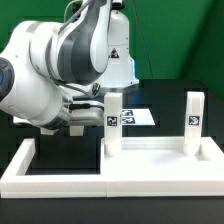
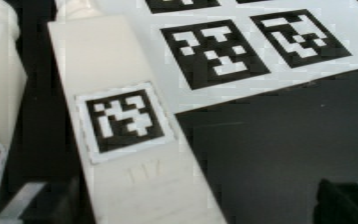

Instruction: Assemble desk

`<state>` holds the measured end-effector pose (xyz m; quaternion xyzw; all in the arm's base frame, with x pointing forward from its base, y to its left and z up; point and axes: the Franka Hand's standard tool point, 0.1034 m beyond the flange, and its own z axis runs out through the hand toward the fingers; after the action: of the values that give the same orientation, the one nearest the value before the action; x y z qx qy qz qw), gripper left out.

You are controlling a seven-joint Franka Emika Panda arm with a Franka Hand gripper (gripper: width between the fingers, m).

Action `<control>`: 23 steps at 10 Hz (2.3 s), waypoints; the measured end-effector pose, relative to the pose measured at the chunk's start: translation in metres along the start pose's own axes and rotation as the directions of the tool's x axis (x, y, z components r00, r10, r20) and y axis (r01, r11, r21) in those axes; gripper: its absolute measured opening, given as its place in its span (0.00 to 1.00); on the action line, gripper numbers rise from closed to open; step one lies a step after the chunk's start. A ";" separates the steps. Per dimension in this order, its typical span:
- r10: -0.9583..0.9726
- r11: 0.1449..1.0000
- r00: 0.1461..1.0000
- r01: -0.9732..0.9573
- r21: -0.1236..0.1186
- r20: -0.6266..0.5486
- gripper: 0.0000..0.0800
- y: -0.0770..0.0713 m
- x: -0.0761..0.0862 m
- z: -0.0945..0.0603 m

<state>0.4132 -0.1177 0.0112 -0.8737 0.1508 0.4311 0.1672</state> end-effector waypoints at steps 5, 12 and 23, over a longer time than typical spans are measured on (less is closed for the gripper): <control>0.001 1.000 1.000 -0.001 0.001 0.003 0.37 0.000 -0.001 0.000; -0.019 1.000 1.000 0.019 0.017 0.010 0.37 -0.008 -0.023 -0.047; 0.029 0.995 0.856 -0.073 -0.064 -0.517 0.37 -0.158 -0.092 -0.135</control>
Offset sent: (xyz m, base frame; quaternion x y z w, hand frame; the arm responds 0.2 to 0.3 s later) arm 0.0000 0.0000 0.0000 0.0000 0.0000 0.0000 1.0000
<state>0.5188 -0.0218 0.1877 -0.9589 0.1955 0.1918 0.0738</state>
